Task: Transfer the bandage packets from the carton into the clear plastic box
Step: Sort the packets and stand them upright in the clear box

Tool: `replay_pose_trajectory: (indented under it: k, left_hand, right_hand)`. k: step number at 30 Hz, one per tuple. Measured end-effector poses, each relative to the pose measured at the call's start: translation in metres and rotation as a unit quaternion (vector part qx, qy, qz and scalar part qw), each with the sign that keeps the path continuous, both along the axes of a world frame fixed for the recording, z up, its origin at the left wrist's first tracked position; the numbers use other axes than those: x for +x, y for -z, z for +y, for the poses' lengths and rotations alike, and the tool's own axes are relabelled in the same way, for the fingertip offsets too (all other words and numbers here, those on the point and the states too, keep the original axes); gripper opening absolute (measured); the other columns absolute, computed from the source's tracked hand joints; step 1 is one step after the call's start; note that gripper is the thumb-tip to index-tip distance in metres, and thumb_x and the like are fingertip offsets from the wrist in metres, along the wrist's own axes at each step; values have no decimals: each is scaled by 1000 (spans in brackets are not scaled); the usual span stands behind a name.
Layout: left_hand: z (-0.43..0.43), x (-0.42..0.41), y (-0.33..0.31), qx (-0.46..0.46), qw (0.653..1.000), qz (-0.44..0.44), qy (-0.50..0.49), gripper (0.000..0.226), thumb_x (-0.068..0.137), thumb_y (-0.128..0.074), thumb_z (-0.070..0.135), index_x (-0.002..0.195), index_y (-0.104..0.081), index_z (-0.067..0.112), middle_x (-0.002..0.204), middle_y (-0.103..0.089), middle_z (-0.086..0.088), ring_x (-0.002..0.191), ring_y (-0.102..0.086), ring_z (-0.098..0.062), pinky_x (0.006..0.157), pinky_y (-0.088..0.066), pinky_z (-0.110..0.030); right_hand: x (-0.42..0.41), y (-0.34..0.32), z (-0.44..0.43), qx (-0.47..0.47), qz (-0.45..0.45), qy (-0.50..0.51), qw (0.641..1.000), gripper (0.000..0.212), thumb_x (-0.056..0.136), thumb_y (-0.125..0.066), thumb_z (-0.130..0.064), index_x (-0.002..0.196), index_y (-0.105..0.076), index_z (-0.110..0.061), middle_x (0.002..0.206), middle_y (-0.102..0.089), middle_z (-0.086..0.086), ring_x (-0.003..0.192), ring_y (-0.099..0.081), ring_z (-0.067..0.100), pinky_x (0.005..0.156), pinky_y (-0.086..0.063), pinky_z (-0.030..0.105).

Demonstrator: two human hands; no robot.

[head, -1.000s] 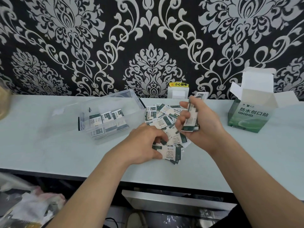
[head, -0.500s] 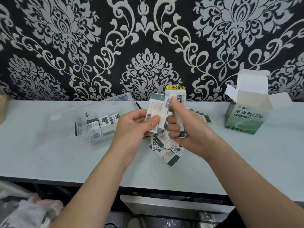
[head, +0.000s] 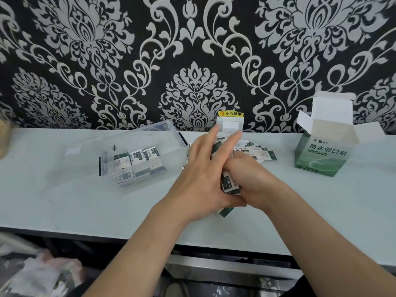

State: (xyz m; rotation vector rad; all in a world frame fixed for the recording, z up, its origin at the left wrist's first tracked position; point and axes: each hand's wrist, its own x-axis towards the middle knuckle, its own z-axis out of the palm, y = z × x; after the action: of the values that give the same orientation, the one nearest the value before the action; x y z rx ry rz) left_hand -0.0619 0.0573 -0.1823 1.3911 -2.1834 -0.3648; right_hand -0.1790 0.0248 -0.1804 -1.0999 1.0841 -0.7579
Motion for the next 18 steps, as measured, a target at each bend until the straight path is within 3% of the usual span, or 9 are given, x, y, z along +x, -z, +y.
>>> replay_pose_trajectory:
  k: [3, 6, 8, 12, 15, 18]
  left_hand:
    - [0, 2, 2, 6, 1000, 19, -10, 114, 59, -86, 44, 146, -13, 45, 153, -3, 18, 142, -11, -6, 108, -32, -26]
    - [-2, 6, 0, 2, 997, 67, -36, 96, 63, -79, 40, 143, -26, 36, 142, -20, 13, 109, -44, 6, 90, -43, -18]
    - [-4, 7, 0, -5, 995, 87, -44, 92, 63, -76, 38, 142, -29, 30, 138, -26, 12, 103, -46, 9, 86, -42, -11]
    - [-4, 4, 4, -3, 996, 83, -18, 91, 63, -78, 30, 140, -30, 33, 140, -22, 15, 128, -36, -6, 96, -35, -11]
    - [-3, 6, -1, 12, 993, 115, -24, 83, 62, -77, 27, 133, -36, 41, 137, -25, 12, 102, -51, 3, 80, -38, -3]
    - [-5, 11, -4, 14, 991, 127, -39, 84, 59, -82, 32, 131, -40, 39, 131, -31, 14, 110, -45, 7, 86, -35, -2]
  right_hand:
    - [-1, -2, 2, -31, 46, -41, 998, 13, 87, -49, -9, 84, -60, -3, 70, -56, 15, 61, -56, 22, 53, -41, 29]
    - [-5, -7, 1, -32, -26, -58, 997, 16, 85, -51, -2, 70, -55, -9, 59, -46, 6, 52, -48, 15, 50, -38, 25]
    - [-5, -8, 1, -27, -54, -55, 997, 24, 85, -50, -1, 63, -53, -11, 58, -42, 5, 51, -46, 13, 49, -39, 22]
    - [-3, -9, 3, -57, -11, -64, 996, 17, 84, -48, -1, 70, -47, -9, 59, -40, 3, 50, -42, 11, 45, -35, 20]
    - [-3, -11, 4, -89, -14, -69, 994, 21, 84, -46, 4, 68, -45, -10, 60, -37, 5, 51, -40, 11, 45, -36, 18]
    - [-3, -15, 4, -100, -18, -59, 993, 20, 87, -44, 2, 74, -46, -13, 63, -35, 4, 51, -35, 12, 44, -30, 20]
